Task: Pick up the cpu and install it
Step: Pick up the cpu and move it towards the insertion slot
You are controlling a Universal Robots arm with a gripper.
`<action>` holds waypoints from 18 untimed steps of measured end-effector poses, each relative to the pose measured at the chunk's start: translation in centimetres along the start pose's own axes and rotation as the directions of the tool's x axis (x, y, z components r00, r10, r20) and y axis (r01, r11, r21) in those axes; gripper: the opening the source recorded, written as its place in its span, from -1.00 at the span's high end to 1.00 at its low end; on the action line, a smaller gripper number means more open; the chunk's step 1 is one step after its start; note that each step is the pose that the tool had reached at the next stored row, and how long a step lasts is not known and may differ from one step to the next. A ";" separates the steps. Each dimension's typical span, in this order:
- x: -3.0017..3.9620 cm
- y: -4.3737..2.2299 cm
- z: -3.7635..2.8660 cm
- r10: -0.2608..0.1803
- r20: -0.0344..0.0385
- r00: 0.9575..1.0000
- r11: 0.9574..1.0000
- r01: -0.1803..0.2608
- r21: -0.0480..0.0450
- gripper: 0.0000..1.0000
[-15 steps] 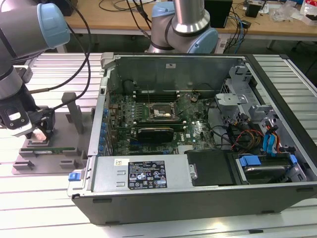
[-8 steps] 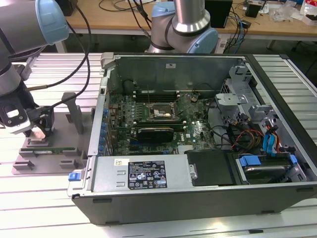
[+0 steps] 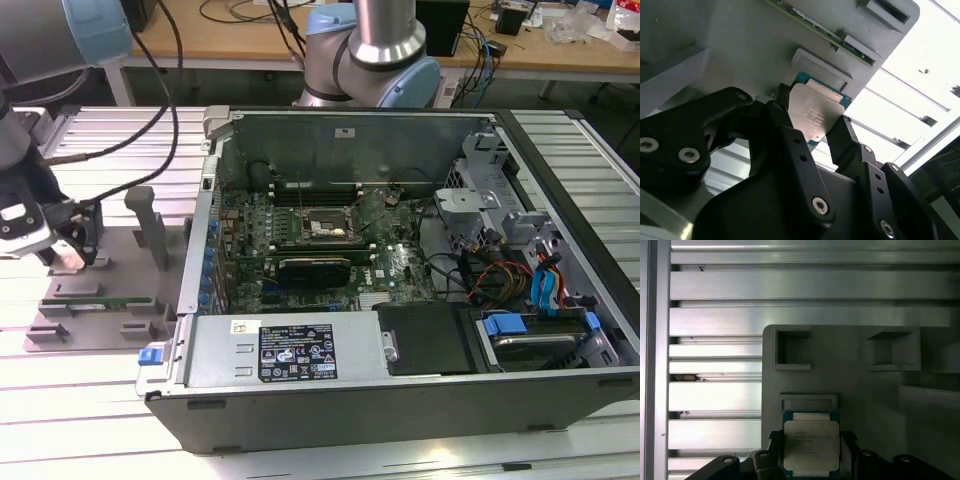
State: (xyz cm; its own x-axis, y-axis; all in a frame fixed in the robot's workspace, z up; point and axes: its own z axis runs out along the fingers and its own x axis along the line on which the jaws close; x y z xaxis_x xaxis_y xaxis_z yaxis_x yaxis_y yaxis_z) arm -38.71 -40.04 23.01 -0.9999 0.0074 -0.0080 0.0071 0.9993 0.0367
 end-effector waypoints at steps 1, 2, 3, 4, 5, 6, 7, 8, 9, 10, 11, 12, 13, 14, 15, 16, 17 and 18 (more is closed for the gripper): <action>0.00 0.02 -0.48 0.000 0.000 1.000 1.000 0.000 0.000 -0.09; -0.01 0.04 -1.09 0.000 0.000 1.000 1.000 0.000 0.000 -0.09; -0.02 0.07 -1.96 0.000 0.000 1.000 1.000 0.000 0.000 -0.09; -0.03 0.10 -2.69 0.000 0.000 1.000 1.000 0.000 0.000 -0.09; -0.03 0.13 -3.17 0.000 0.000 1.000 1.000 0.000 0.000 -0.09; -0.03 0.15 -3.46 0.000 0.000 1.000 1.000 0.000 0.000 -0.09; -0.03 0.15 -3.62 0.000 0.000 1.000 1.000 0.000 0.000 -0.09; -0.04 0.18 -4.10 0.000 0.000 1.000 1.000 0.000 0.000 -0.09; -0.04 0.19 -4.26 0.000 0.000 1.000 1.000 0.000 0.000 -0.09; -0.04 0.20 -4.43 0.000 0.000 1.000 1.000 0.000 0.000 -0.09; -0.04 0.21 -4.82 0.000 0.000 1.000 1.000 0.000 0.000 -0.09; -0.04 0.22 -5.07 0.000 0.000 1.000 1.000 0.000 0.000 -0.09; -0.04 0.23 -5.26 0.000 0.000 1.000 1.000 0.000 0.000 -0.09; -0.04 0.24 -5.54 0.000 0.000 1.000 1.000 0.000 0.000 -0.09; -0.04 0.25 -5.69 0.000 0.000 1.000 1.000 0.000 0.000 -0.09; -0.04 0.25 -5.83 0.000 0.000 1.000 1.000 0.000 -0.001 -0.09; -0.05 0.26 -6.29 0.000 0.000 1.000 1.000 0.000 -0.001 -0.09; -0.05 0.27 -6.47 0.000 0.000 1.000 1.000 0.000 -0.001 -0.09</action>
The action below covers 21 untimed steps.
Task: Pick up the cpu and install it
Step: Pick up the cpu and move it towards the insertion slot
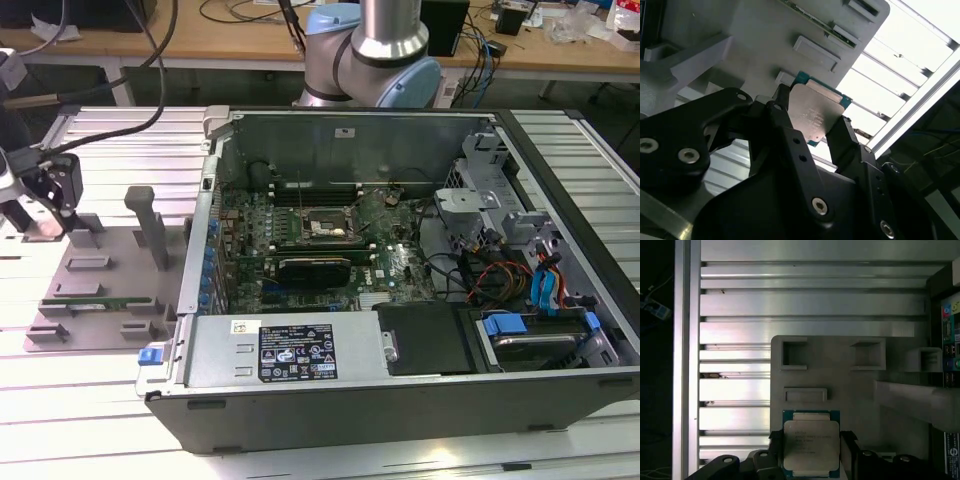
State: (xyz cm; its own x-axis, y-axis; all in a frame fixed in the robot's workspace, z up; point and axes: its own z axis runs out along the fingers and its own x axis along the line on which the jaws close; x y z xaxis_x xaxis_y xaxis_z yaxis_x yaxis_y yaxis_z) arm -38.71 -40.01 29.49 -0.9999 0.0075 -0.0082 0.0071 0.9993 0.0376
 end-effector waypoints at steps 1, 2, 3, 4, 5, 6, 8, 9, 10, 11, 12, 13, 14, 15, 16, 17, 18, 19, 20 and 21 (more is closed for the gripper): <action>0.00 0.01 -0.13 0.000 0.000 1.000 1.000 0.000 0.000 -0.09; 0.00 0.01 -0.36 0.000 0.000 1.000 1.000 0.000 0.000 -0.09; 0.00 0.03 -0.69 0.000 0.000 1.000 1.000 0.000 -0.001 -0.09; -0.01 0.03 -0.89 0.000 0.000 1.000 1.000 0.000 -0.001 -0.09; -0.01 0.04 -1.02 0.000 0.000 1.000 1.000 0.000 -0.002 -0.09; -0.01 0.04 -1.13 0.000 0.000 1.000 1.000 0.000 -0.002 -0.09; -0.01 0.06 -1.69 0.000 0.000 1.000 1.000 0.000 -0.002 -0.09; -0.01 0.07 -1.83 0.000 0.000 1.000 1.000 0.000 -0.002 -0.09; -0.02 0.08 -2.06 0.000 0.000 1.000 1.000 0.000 -0.003 -0.09; -0.02 0.09 -2.36 0.000 0.000 1.000 1.000 0.000 -0.003 -0.09; -0.02 0.10 -2.59 0.000 0.000 1.000 1.000 0.000 -0.004 -0.09; -0.02 0.11 -2.81 0.000 0.000 1.000 1.000 0.000 -0.004 -0.09; -0.02 0.11 -2.95 0.000 0.000 1.000 1.000 0.000 -0.004 -0.09; -0.03 0.12 -3.09 0.000 0.000 1.000 1.000 0.000 -0.004 -0.09; -0.03 0.13 -3.42 0.000 0.000 1.000 1.000 0.000 -0.005 -0.09; -0.03 0.14 -3.63 0.000 0.000 1.000 1.000 0.000 -0.005 -0.09; -0.03 0.15 -3.84 0.000 0.000 1.000 1.000 0.000 -0.006 -0.09; -0.03 0.15 -4.07 0.000 0.000 1.000 1.000 0.000 -0.006 -0.09; -0.04 0.17 -4.43 0.000 0.000 1.000 1.000 0.000 -0.006 -0.09; -0.04 0.18 -4.68 0.000 0.000 1.000 1.000 0.000 -0.006 -0.09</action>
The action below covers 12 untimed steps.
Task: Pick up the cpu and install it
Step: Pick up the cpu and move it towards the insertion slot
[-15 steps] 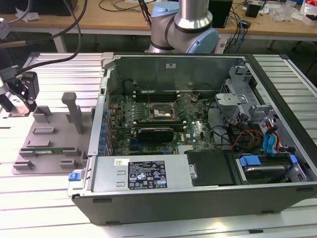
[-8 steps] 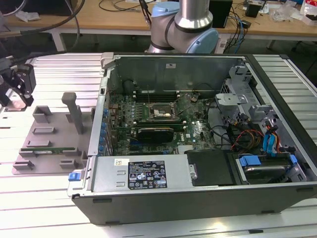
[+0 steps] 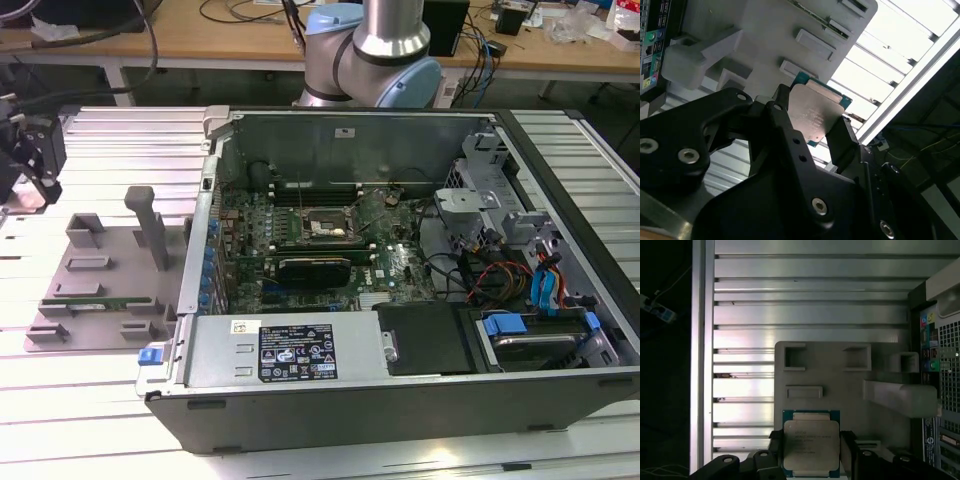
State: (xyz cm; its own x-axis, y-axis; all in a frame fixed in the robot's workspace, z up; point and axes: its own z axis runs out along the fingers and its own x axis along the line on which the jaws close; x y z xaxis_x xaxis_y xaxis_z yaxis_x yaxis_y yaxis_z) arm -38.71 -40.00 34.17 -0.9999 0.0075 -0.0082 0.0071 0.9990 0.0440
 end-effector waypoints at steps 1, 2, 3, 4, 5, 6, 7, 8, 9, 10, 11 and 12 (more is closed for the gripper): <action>-0.01 0.03 -0.52 0.000 0.000 1.000 1.000 0.000 0.000 -0.09; -0.01 0.05 -1.01 0.000 0.000 1.000 1.000 0.000 0.000 -0.09; -0.01 0.06 -1.25 0.000 0.000 1.000 1.000 0.000 0.000 -0.09; -0.01 0.08 -1.53 0.000 0.000 1.000 1.000 0.000 0.000 -0.09; -0.02 0.09 -1.87 0.000 0.000 1.000 1.000 0.000 0.000 -0.09; -0.02 0.10 -2.14 0.000 0.000 1.000 1.000 0.000 0.000 -0.09; -0.02 0.12 -2.51 0.000 0.000 1.000 1.000 0.000 -0.001 -0.09; -0.02 0.14 -2.86 0.000 0.000 1.000 1.000 0.000 -0.001 -0.09; -0.03 0.15 -3.26 0.000 0.000 1.000 1.000 0.000 -0.001 -0.09; -0.03 0.17 -3.52 0.000 0.001 1.000 1.000 0.000 -0.001 -0.09; -0.03 0.19 -3.93 0.000 0.001 1.000 1.000 0.000 -0.001 -0.09; -0.04 0.21 -4.41 0.000 0.001 1.000 1.000 0.000 -0.001 -0.09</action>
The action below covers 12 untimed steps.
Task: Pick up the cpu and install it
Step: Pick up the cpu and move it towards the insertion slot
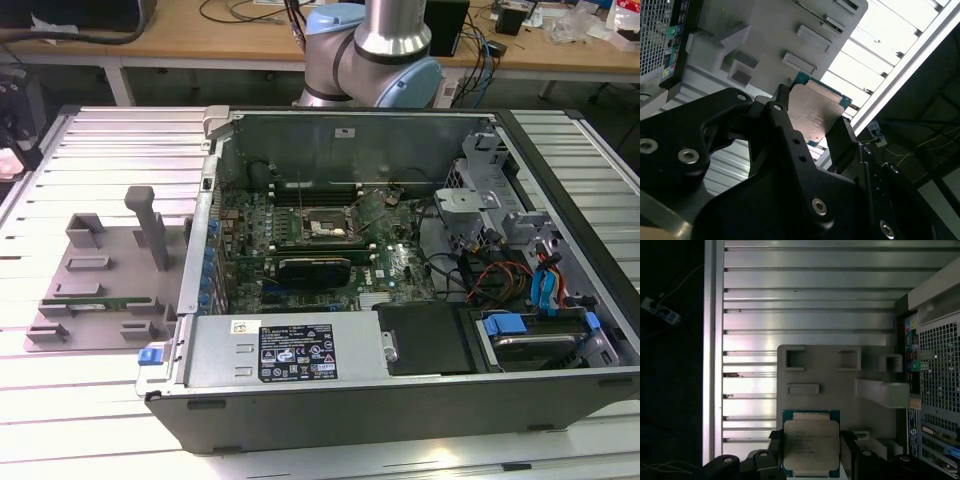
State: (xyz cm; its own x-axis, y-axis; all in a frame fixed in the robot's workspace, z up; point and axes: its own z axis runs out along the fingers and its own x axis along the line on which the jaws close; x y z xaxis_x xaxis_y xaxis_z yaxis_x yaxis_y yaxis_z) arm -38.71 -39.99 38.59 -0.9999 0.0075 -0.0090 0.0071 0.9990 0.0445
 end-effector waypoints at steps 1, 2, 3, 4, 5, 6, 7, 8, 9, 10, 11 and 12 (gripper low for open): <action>-0.01 0.02 -0.43 0.000 0.000 1.000 1.000 0.000 0.000 -0.09; -0.01 0.03 -0.77 0.000 0.000 1.000 1.000 0.000 0.000 -0.09; -0.01 0.04 -0.95 0.000 0.000 1.000 1.000 0.000 0.000 -0.09; -0.01 0.06 -1.35 0.000 0.001 1.000 1.000 0.000 0.000 -0.09; -0.01 0.07 -1.44 0.000 0.001 1.000 1.000 0.000 -0.001 -0.09; -0.01 0.07 -1.44 0.000 0.001 1.000 1.000 0.000 -0.001 -0.09; -0.01 0.07 -1.44 0.000 0.001 1.000 1.000 0.000 -0.001 -0.09; -0.06 0.07 -1.46 0.000 0.001 1.000 1.000 0.000 -0.001 -0.09; -0.09 0.07 -1.46 0.000 0.001 1.000 1.000 0.000 -0.001 -0.09; -0.16 0.07 -1.45 0.000 0.001 1.000 1.000 0.000 -0.001 -0.09; -0.33 0.07 -1.45 0.000 0.001 1.000 1.000 0.000 -0.001 -0.09; -0.42 0.07 -1.45 0.000 0.001 1.000 1.000 0.000 -0.004 -0.09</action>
State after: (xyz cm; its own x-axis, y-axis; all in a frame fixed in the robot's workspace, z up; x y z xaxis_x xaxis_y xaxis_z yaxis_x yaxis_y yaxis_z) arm -38.31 -39.98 40.05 -0.9999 0.0075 -0.0098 0.0071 0.9988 0.0480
